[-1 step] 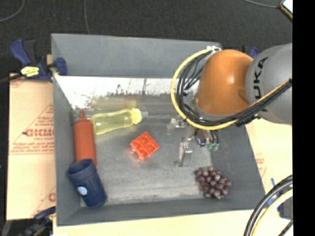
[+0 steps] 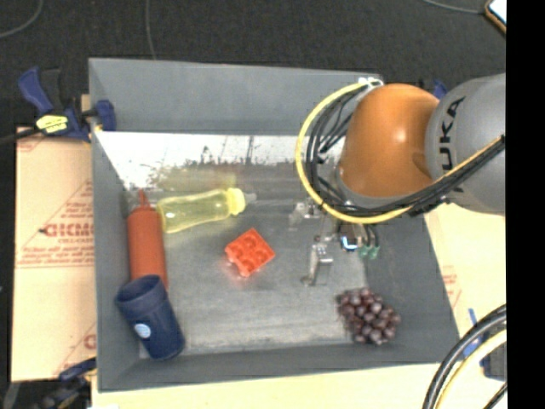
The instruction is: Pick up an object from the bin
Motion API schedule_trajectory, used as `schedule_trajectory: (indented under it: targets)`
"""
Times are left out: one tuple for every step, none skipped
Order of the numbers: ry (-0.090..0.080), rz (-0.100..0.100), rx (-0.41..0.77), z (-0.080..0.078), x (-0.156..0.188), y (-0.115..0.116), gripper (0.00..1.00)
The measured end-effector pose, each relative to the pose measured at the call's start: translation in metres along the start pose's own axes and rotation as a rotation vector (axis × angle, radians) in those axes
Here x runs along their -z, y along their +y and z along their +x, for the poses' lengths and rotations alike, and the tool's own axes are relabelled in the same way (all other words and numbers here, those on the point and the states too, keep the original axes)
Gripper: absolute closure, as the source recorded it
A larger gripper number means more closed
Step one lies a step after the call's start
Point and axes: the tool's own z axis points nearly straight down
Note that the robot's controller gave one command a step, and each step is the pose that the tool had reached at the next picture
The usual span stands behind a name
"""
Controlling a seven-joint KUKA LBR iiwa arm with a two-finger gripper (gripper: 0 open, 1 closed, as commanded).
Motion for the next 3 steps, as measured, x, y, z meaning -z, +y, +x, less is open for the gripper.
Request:
schedule_trajectory:
  targets:
    - [-0.01, -0.001, 0.038, -0.054, -0.124, 0.056, 0.0]
    - [-0.014, 0.001, 0.121, -0.057, -0.055, 0.071, 0.0]
    - [-0.001, 0.002, -0.03, -0.057, -0.095, 0.041, 0.0]
